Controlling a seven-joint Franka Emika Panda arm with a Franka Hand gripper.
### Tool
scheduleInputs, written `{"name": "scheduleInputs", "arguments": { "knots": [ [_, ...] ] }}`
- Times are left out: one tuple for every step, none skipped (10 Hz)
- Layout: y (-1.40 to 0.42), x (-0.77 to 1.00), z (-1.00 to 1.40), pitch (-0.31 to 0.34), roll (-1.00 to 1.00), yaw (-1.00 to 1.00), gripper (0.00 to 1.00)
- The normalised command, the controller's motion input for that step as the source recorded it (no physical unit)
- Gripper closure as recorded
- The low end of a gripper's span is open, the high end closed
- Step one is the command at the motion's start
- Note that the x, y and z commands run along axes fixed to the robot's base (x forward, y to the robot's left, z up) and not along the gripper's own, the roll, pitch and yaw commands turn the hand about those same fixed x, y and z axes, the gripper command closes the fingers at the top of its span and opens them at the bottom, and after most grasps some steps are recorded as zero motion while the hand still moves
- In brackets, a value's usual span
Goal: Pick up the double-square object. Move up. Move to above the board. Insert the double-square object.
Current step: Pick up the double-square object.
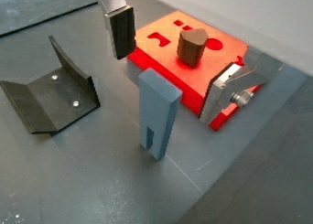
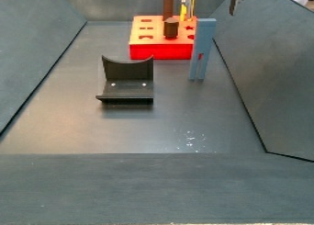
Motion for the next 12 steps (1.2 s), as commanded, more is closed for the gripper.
{"name": "scheduleInputs", "arguments": {
  "knots": [
    [-0.01,0.0,-0.27,0.0,0.0,0.01,0.0],
    [0.0,0.0,-0.31,0.0,0.0,0.0,0.0],
    [0.0,0.0,-0.35,0.0,0.0,0.0,0.0],
    [0.0,0.0,-0.36,0.0,0.0,0.0,0.0],
    [0.0,0.0,-0.36,0.0,0.0,0.0,0.0],
    [0.0,0.0,-0.31,0.0,0.0,0.0,0.0],
    [0.0,0.0,-0.24,0.0,0.0,0.0,0.0],
    [0.0,0.0,-0.25,0.0,0.0,0.0,0.0],
    [0.0,0.0,-0.08,0.0,0.0,0.0,0.0],
    [0.0,0.0,0.0,0.0,0.0,0.0,0.0],
    [0.0,0.0,0.0,0.0,0.0,0.0,1.0],
    [0.0,0.0,0.0,0.0,0.0,0.0,1.0]
  ]
}}
